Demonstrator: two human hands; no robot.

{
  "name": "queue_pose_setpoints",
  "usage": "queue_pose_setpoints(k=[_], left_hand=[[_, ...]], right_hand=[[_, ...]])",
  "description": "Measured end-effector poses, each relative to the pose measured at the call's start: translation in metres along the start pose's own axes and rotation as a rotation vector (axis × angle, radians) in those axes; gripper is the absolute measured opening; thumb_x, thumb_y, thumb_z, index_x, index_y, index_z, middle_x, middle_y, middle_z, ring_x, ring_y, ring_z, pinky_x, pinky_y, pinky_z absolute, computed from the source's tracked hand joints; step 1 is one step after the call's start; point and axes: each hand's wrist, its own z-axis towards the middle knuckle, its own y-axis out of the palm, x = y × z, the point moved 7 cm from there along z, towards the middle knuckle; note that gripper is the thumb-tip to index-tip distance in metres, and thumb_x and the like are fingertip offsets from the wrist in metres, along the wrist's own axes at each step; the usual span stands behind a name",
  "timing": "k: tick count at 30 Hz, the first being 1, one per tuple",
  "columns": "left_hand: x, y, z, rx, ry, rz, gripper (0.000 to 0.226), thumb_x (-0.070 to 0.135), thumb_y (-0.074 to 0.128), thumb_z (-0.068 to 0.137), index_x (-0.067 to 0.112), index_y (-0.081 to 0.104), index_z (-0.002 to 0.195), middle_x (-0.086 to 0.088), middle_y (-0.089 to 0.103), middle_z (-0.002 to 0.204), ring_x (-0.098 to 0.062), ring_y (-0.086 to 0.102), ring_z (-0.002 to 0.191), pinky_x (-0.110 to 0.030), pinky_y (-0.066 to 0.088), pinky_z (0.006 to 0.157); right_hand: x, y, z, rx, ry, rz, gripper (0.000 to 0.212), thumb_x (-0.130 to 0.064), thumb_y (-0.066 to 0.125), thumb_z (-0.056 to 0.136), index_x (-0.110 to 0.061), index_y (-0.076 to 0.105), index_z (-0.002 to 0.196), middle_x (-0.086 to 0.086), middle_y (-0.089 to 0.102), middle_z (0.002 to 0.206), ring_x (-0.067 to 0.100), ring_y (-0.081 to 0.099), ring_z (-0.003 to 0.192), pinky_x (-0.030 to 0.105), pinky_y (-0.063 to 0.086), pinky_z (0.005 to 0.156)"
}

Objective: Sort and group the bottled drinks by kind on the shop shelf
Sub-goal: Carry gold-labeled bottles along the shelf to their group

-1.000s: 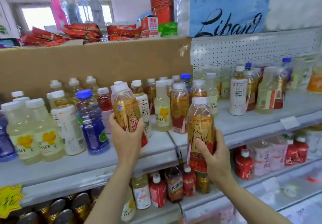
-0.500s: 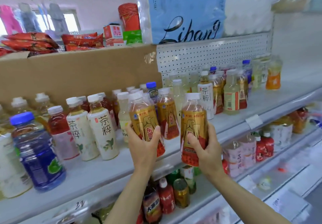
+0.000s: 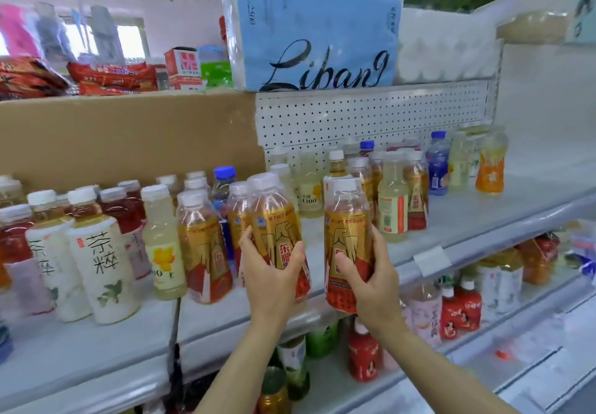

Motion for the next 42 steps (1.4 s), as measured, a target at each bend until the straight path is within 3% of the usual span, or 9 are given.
queue_pose_setpoints(k=[3, 7, 11, 16, 23, 27, 32, 39, 42], left_hand=[[0.008, 0.028, 0.001, 0.03, 0.006, 0.024, 0.069, 0.026, 0.077, 0.086, 0.029, 0.03, 0.137, 0.023, 0.049, 0.117, 0.023, 0.049, 0.104, 0.005, 0.038, 0.08], [0.003, 0.047, 0.002, 0.093, -0.034, 0.116, 0.083, 0.032, 0.077, 0.085, 0.019, 0.026, 0.149, 0.009, 0.046, 0.132, -0.002, 0.048, 0.119, 0.0, 0.036, 0.09], [-0.008, 0.051, 0.007, 0.127, -0.058, 0.231, 0.09, 0.036, 0.078, 0.085, 0.018, 0.021, 0.152, 0.002, 0.037, 0.144, -0.015, 0.037, 0.135, -0.03, 0.035, 0.114], [-0.012, 0.038, -0.003, 0.196, -0.088, 0.335, 0.089, 0.031, 0.079, 0.084, 0.014, 0.022, 0.15, 0.004, 0.033, 0.141, -0.011, 0.032, 0.132, -0.033, 0.03, 0.116], [-0.009, -0.008, -0.014, 0.388, -0.118, 0.388, 0.088, 0.029, 0.08, 0.083, 0.014, 0.022, 0.148, 0.003, 0.033, 0.14, -0.015, 0.034, 0.129, -0.041, 0.035, 0.115], [-0.004, -0.04, -0.009, 0.483, -0.146, 0.499, 0.087, 0.029, 0.078, 0.085, 0.006, 0.024, 0.149, -0.011, 0.034, 0.148, -0.024, 0.029, 0.136, -0.047, 0.029, 0.118], [-0.011, -0.065, 0.0, 0.511, -0.173, 0.584, 0.089, 0.029, 0.078, 0.084, 0.0, 0.025, 0.149, -0.019, 0.036, 0.148, -0.034, 0.031, 0.136, -0.051, 0.028, 0.116], [-0.018, -0.122, 0.01, 0.571, -0.242, 0.586, 0.09, 0.024, 0.08, 0.083, -0.001, 0.024, 0.148, -0.021, 0.033, 0.149, -0.037, 0.029, 0.138, -0.045, 0.021, 0.117], [-0.022, -0.131, 0.011, 0.547, -0.23, 0.561, 0.09, 0.025, 0.082, 0.081, 0.003, 0.025, 0.148, -0.018, 0.034, 0.146, -0.035, 0.031, 0.135, -0.047, 0.025, 0.117]], right_hand=[[0.017, -0.021, 0.02, -0.038, 0.001, 0.006, 0.073, -0.055, 0.064, 0.082, -0.029, 0.039, 0.146, -0.021, 0.062, 0.122, 0.004, 0.062, 0.113, 0.034, 0.055, 0.094], [0.037, -0.031, 0.043, -0.095, 0.021, 0.03, 0.078, -0.059, 0.063, 0.081, -0.029, 0.036, 0.147, -0.014, 0.061, 0.126, 0.007, 0.061, 0.115, 0.044, 0.054, 0.096], [0.045, -0.025, 0.053, -0.163, 0.018, 0.072, 0.082, -0.059, 0.062, 0.08, -0.027, 0.032, 0.149, -0.018, 0.061, 0.124, 0.002, 0.061, 0.113, 0.04, 0.054, 0.097], [0.042, -0.009, 0.051, -0.208, 0.013, 0.151, 0.065, -0.059, 0.061, 0.081, -0.058, 0.028, 0.137, -0.027, 0.057, 0.122, 0.001, 0.06, 0.112, 0.037, 0.054, 0.094], [0.028, 0.027, 0.051, -0.272, -0.021, 0.146, 0.076, -0.061, 0.059, 0.082, -0.044, 0.024, 0.147, -0.02, 0.048, 0.138, -0.002, 0.049, 0.125, 0.036, 0.046, 0.104], [0.022, 0.053, 0.048, -0.291, -0.028, 0.121, 0.073, -0.053, 0.064, 0.086, -0.05, 0.02, 0.144, -0.046, 0.039, 0.125, -0.015, 0.045, 0.119, 0.033, 0.043, 0.104], [0.016, 0.082, 0.041, -0.294, -0.026, 0.102, 0.086, -0.068, 0.058, 0.078, -0.041, 0.02, 0.15, -0.012, 0.043, 0.144, 0.009, 0.043, 0.13, 0.038, 0.04, 0.108], [0.009, 0.115, 0.021, -0.345, 0.044, 0.211, 0.074, -0.03, 0.073, 0.086, -0.028, 0.029, 0.146, -0.004, 0.048, 0.137, 0.013, 0.05, 0.125, 0.041, 0.046, 0.106], [0.009, 0.13, 0.013, -0.346, 0.057, 0.213, 0.078, -0.035, 0.073, 0.083, -0.029, 0.027, 0.146, -0.006, 0.046, 0.137, 0.011, 0.048, 0.126, 0.038, 0.046, 0.106]])
